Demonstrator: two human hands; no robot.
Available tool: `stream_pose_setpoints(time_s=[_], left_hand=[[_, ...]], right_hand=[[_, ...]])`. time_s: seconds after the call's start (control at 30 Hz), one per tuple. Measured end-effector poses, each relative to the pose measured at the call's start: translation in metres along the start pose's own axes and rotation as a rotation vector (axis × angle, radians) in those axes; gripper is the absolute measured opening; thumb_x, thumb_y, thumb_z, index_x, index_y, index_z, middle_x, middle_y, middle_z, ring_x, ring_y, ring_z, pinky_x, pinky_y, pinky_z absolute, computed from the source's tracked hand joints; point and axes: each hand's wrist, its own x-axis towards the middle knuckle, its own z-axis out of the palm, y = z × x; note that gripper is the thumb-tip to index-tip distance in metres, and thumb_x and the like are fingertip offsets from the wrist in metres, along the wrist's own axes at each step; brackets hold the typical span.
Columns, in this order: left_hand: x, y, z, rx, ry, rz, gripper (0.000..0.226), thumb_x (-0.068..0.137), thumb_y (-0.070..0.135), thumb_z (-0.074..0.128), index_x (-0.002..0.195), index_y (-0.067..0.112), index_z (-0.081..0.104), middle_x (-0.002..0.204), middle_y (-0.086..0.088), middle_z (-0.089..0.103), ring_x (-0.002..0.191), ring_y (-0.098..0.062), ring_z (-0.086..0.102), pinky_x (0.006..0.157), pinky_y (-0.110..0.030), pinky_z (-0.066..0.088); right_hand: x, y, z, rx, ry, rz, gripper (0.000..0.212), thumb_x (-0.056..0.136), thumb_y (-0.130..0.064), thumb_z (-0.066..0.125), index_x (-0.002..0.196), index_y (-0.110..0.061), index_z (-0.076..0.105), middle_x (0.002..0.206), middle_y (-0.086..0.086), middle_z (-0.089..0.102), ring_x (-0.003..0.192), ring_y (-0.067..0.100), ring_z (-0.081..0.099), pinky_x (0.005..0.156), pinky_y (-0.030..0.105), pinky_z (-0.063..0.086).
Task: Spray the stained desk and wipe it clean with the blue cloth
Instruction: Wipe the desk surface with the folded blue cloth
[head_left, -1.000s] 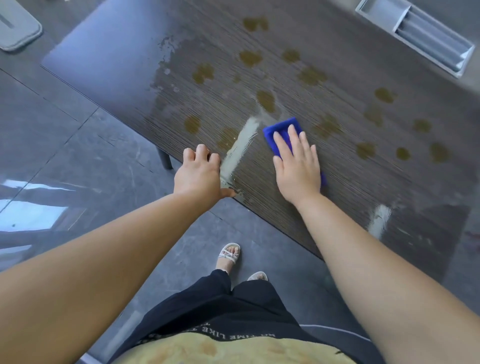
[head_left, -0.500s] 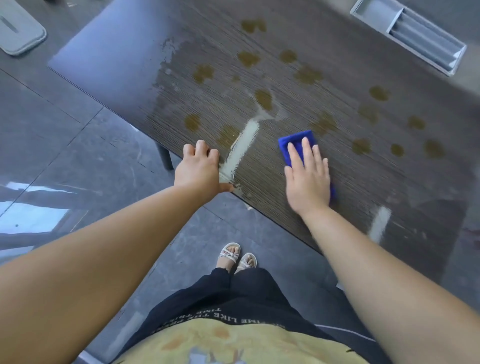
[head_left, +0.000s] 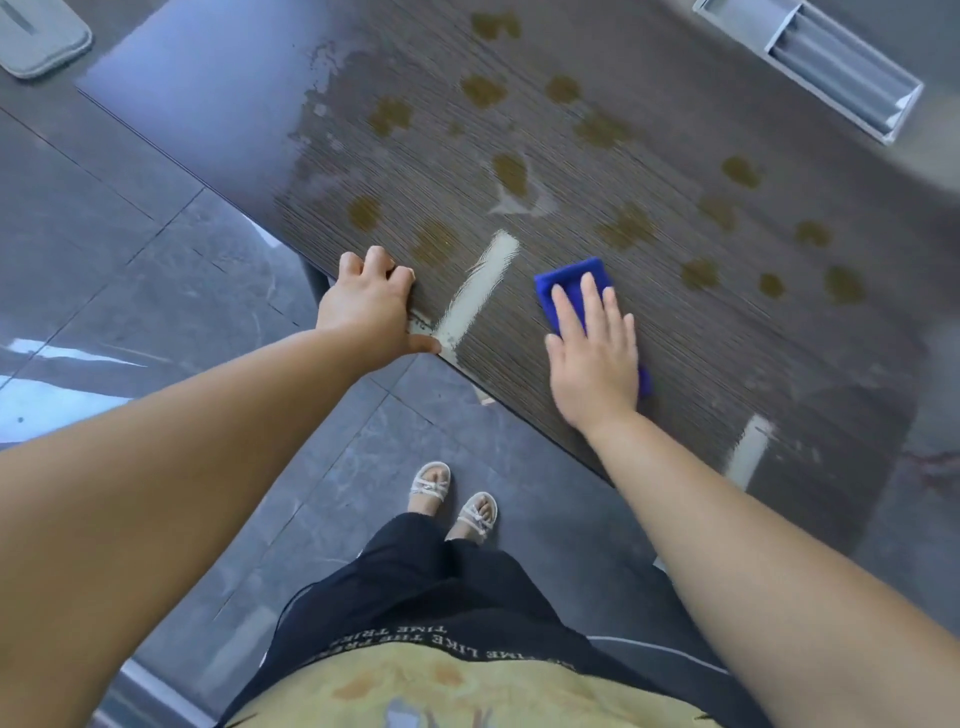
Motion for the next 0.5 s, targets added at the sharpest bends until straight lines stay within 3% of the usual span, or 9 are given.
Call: stream_pose_setpoints(time_s=[0.07, 0.17, 0.23, 0.33, 0.43, 0.5], left_hand=[[-0.001, 0.000, 0.001, -0.015, 0.009, 0.004, 0.091, 0.069, 0.066, 0.066, 0.139, 0.015, 0.035, 0.134, -0.008, 0.032, 0.123, -0.031, 0.028, 0.096, -0.042, 0.041], [-0.003, -0.003, 0.003, -0.015, 0.025, 0.027, 0.093, 0.071, 0.066, 0.064, 0.143, 0.017, 0.031, 0.139, -0.008, 0.030, 0.124, -0.031, 0.028, 0.101, -0.040, 0.036], [-0.007, -0.005, 0.006, -0.016, 0.041, 0.045, 0.093, 0.074, 0.066, 0.061, 0.145, 0.017, 0.028, 0.143, -0.007, 0.028, 0.125, -0.031, 0.027, 0.106, -0.039, 0.032], [-0.011, -0.010, 0.012, -0.091, 0.054, 0.060, 0.086, 0.079, 0.061, 0.060, 0.147, 0.018, 0.027, 0.147, -0.004, 0.025, 0.130, -0.029, 0.024, 0.108, -0.037, 0.029], [-0.010, -0.020, 0.007, -0.226, 0.072, 0.112, 0.066, 0.085, 0.048, 0.060, 0.142, 0.021, 0.038, 0.144, -0.002, 0.033, 0.131, -0.026, 0.028, 0.106, -0.034, 0.032], [-0.007, -0.033, -0.001, -0.309, 0.087, 0.132, 0.055, 0.088, 0.041, 0.059, 0.137, 0.022, 0.043, 0.139, -0.002, 0.040, 0.128, -0.024, 0.034, 0.103, -0.033, 0.035]], right_hand=[[-0.001, -0.027, 0.004, 0.012, -0.001, -0.049, 0.053, 0.098, -0.036, 0.032, 0.148, -0.021, 0.025, 0.156, 0.012, 0.016, 0.143, 0.035, 0.015, 0.113, 0.050, 0.012], [-0.019, -0.018, 0.010, -0.045, -0.055, -0.459, 0.051, 0.094, -0.036, 0.033, 0.142, -0.021, 0.039, 0.150, 0.012, 0.033, 0.137, 0.035, 0.032, 0.110, 0.050, 0.023], [-0.021, 0.011, 0.007, -0.077, -0.086, -0.570, 0.049, 0.094, -0.037, 0.034, 0.140, -0.024, 0.040, 0.150, 0.009, 0.035, 0.137, 0.032, 0.032, 0.112, 0.047, 0.021], [-0.005, 0.022, -0.003, -0.062, -0.060, -0.344, 0.050, 0.097, -0.036, 0.031, 0.145, -0.024, 0.032, 0.155, 0.008, 0.024, 0.142, 0.031, 0.021, 0.114, 0.050, 0.020], [0.023, -0.021, 0.002, -0.018, 0.007, 0.082, 0.054, 0.100, -0.035, 0.031, 0.150, -0.023, 0.015, 0.159, 0.008, 0.006, 0.145, 0.030, 0.006, 0.116, 0.047, 0.007], [0.036, -0.066, 0.005, 0.037, 0.038, 0.200, 0.056, 0.100, -0.037, 0.034, 0.150, -0.022, 0.015, 0.158, 0.010, 0.006, 0.145, 0.031, 0.005, 0.115, 0.048, 0.006]])
